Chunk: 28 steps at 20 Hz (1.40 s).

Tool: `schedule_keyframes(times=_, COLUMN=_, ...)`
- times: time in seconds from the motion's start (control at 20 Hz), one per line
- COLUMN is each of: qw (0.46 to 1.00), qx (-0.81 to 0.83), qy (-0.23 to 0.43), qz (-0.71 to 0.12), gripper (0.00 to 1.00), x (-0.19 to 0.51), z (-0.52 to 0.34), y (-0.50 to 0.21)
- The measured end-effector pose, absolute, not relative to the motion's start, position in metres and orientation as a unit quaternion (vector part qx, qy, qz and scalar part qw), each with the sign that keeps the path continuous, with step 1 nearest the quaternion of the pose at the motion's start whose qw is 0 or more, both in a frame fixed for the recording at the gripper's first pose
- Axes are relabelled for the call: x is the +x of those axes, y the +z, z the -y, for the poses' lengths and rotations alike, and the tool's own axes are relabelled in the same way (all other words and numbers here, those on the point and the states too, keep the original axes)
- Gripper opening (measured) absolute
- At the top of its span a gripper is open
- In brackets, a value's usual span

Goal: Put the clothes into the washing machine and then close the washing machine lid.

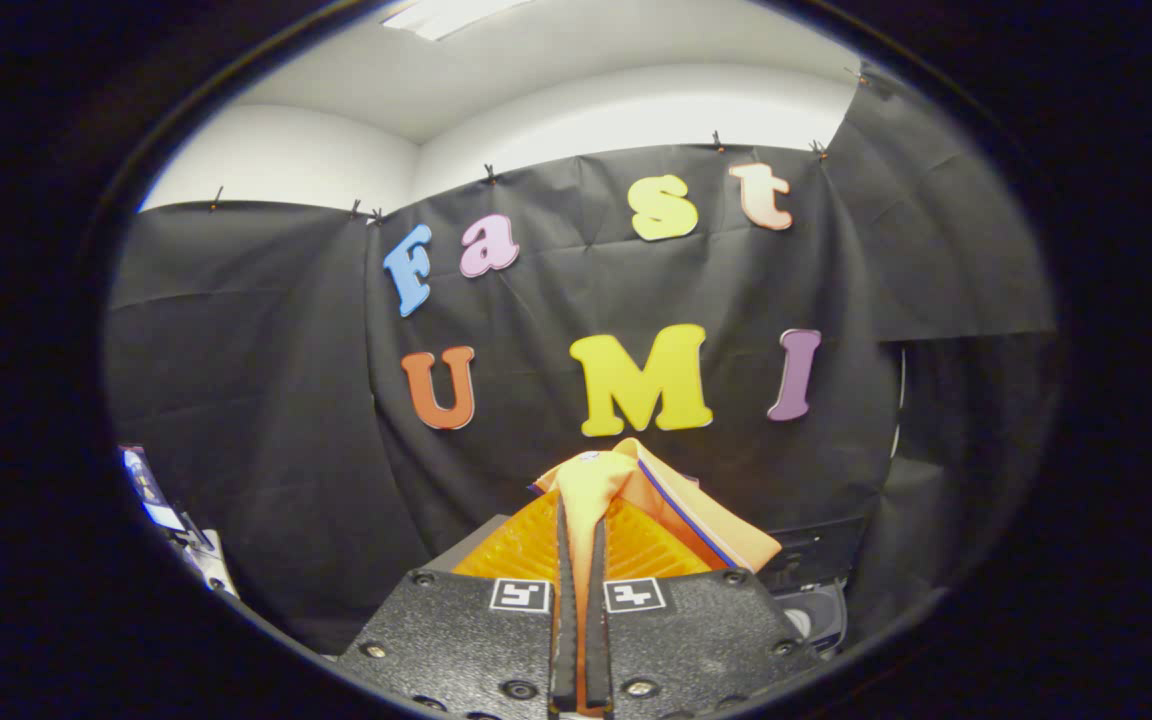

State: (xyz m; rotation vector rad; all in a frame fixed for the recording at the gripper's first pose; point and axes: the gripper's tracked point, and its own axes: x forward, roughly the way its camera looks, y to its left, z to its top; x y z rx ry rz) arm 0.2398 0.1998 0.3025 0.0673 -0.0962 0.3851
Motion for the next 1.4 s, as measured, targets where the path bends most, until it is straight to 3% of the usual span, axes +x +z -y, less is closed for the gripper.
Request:
schedule_keyframes(times=0.3, qw=0.988, qx=0.023, qy=0.132, qz=0.074, gripper=0.07, x=0.243, z=-0.09, y=0.33)
schedule_keyframes(times=0.65, qw=0.99, qx=0.027, qy=0.136, qz=0.033, gripper=0.07, x=0.321, z=-0.016, y=0.305)
schedule_keyframes(times=1.4, qw=0.962, qx=0.05, qy=0.151, qz=-0.224, gripper=0.07, x=0.52, z=-0.023, y=0.062)
